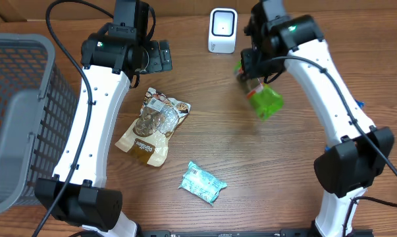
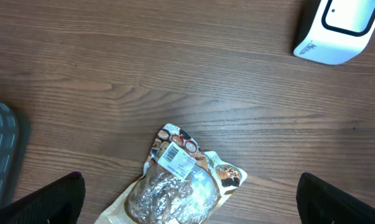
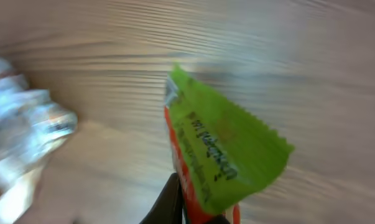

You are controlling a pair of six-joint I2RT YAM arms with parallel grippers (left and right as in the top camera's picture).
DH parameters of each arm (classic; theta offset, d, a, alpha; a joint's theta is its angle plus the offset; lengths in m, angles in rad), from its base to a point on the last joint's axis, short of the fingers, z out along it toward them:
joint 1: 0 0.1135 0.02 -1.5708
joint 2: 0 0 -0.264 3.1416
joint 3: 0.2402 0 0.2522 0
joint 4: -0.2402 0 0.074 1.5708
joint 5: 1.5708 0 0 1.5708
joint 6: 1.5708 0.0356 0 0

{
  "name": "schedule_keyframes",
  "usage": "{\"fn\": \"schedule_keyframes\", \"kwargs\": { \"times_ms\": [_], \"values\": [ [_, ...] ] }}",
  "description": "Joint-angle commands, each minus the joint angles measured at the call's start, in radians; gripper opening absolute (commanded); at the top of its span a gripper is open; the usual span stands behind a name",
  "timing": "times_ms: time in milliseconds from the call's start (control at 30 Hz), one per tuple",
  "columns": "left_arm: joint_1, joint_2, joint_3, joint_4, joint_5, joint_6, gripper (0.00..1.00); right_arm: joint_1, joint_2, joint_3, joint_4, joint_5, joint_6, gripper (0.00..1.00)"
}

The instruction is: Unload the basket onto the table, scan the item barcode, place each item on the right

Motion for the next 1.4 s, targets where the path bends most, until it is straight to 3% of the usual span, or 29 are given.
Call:
{"fn": "schedule_keyframes", "kwargs": {
  "times_ms": [0, 200, 433, 533, 700, 933, 967, 1000, 1033, 1067, 1367],
  "values": [
    [0.004, -0.015, 0.016, 0.000, -0.006, 0.023, 1.00, 0.013, 0.011, -0.075, 0.002, 0.358, 0.212, 0.04],
    [0.004, -0.015, 0.016, 0.000, -0.006, 0.023, 1.00, 0.018, 0.066, -0.139, 0.040, 0.375, 0.226, 0.04],
    [0.004, -0.015, 0.016, 0.000, -0.005, 0.023, 1.00, 0.059, 0.085, -0.212, 0.175, 0.140, 0.193, 0.05],
    [0.004, -0.015, 0.016, 0.000, -0.006, 0.023, 1.00, 0.082, 0.085, -0.225, 0.201, 0.015, 0.193, 0.27],
    [0.004, -0.015, 0.016, 0.000, -0.006, 0.023, 1.00, 0.116, 0.085, -0.225, 0.211, -0.154, 0.166, 0.46],
    [0.004, -0.015, 0.016, 0.000, -0.006, 0.023, 1.00, 0.087, 0.083, -0.080, 0.047, -0.144, 0.088, 0.58],
    [0.004, -0.015, 0.016, 0.000, -0.006, 0.023, 1.00, 0.076, 0.083, -0.047, 0.005, -0.126, 0.062, 0.63],
    [0.004, -0.015, 0.016, 0.000, -0.006, 0.023, 0.99, 0.066, 0.083, -0.025, -0.032, -0.097, 0.037, 0.74],
    [0.004, -0.015, 0.016, 0.000, -0.006, 0.023, 1.00, 0.060, 0.083, -0.018, -0.055, -0.061, 0.024, 0.93],
    [0.004, -0.015, 0.016, 0.000, -0.006, 0.023, 1.00, 0.052, 0.083, -0.020, -0.074, -0.017, 0.013, 1.00],
    [0.004, -0.015, 0.016, 0.000, -0.005, 0.023, 1.00, 0.035, 0.103, -0.202, 0.085, 0.022, -0.090, 1.00]
  ]
}}
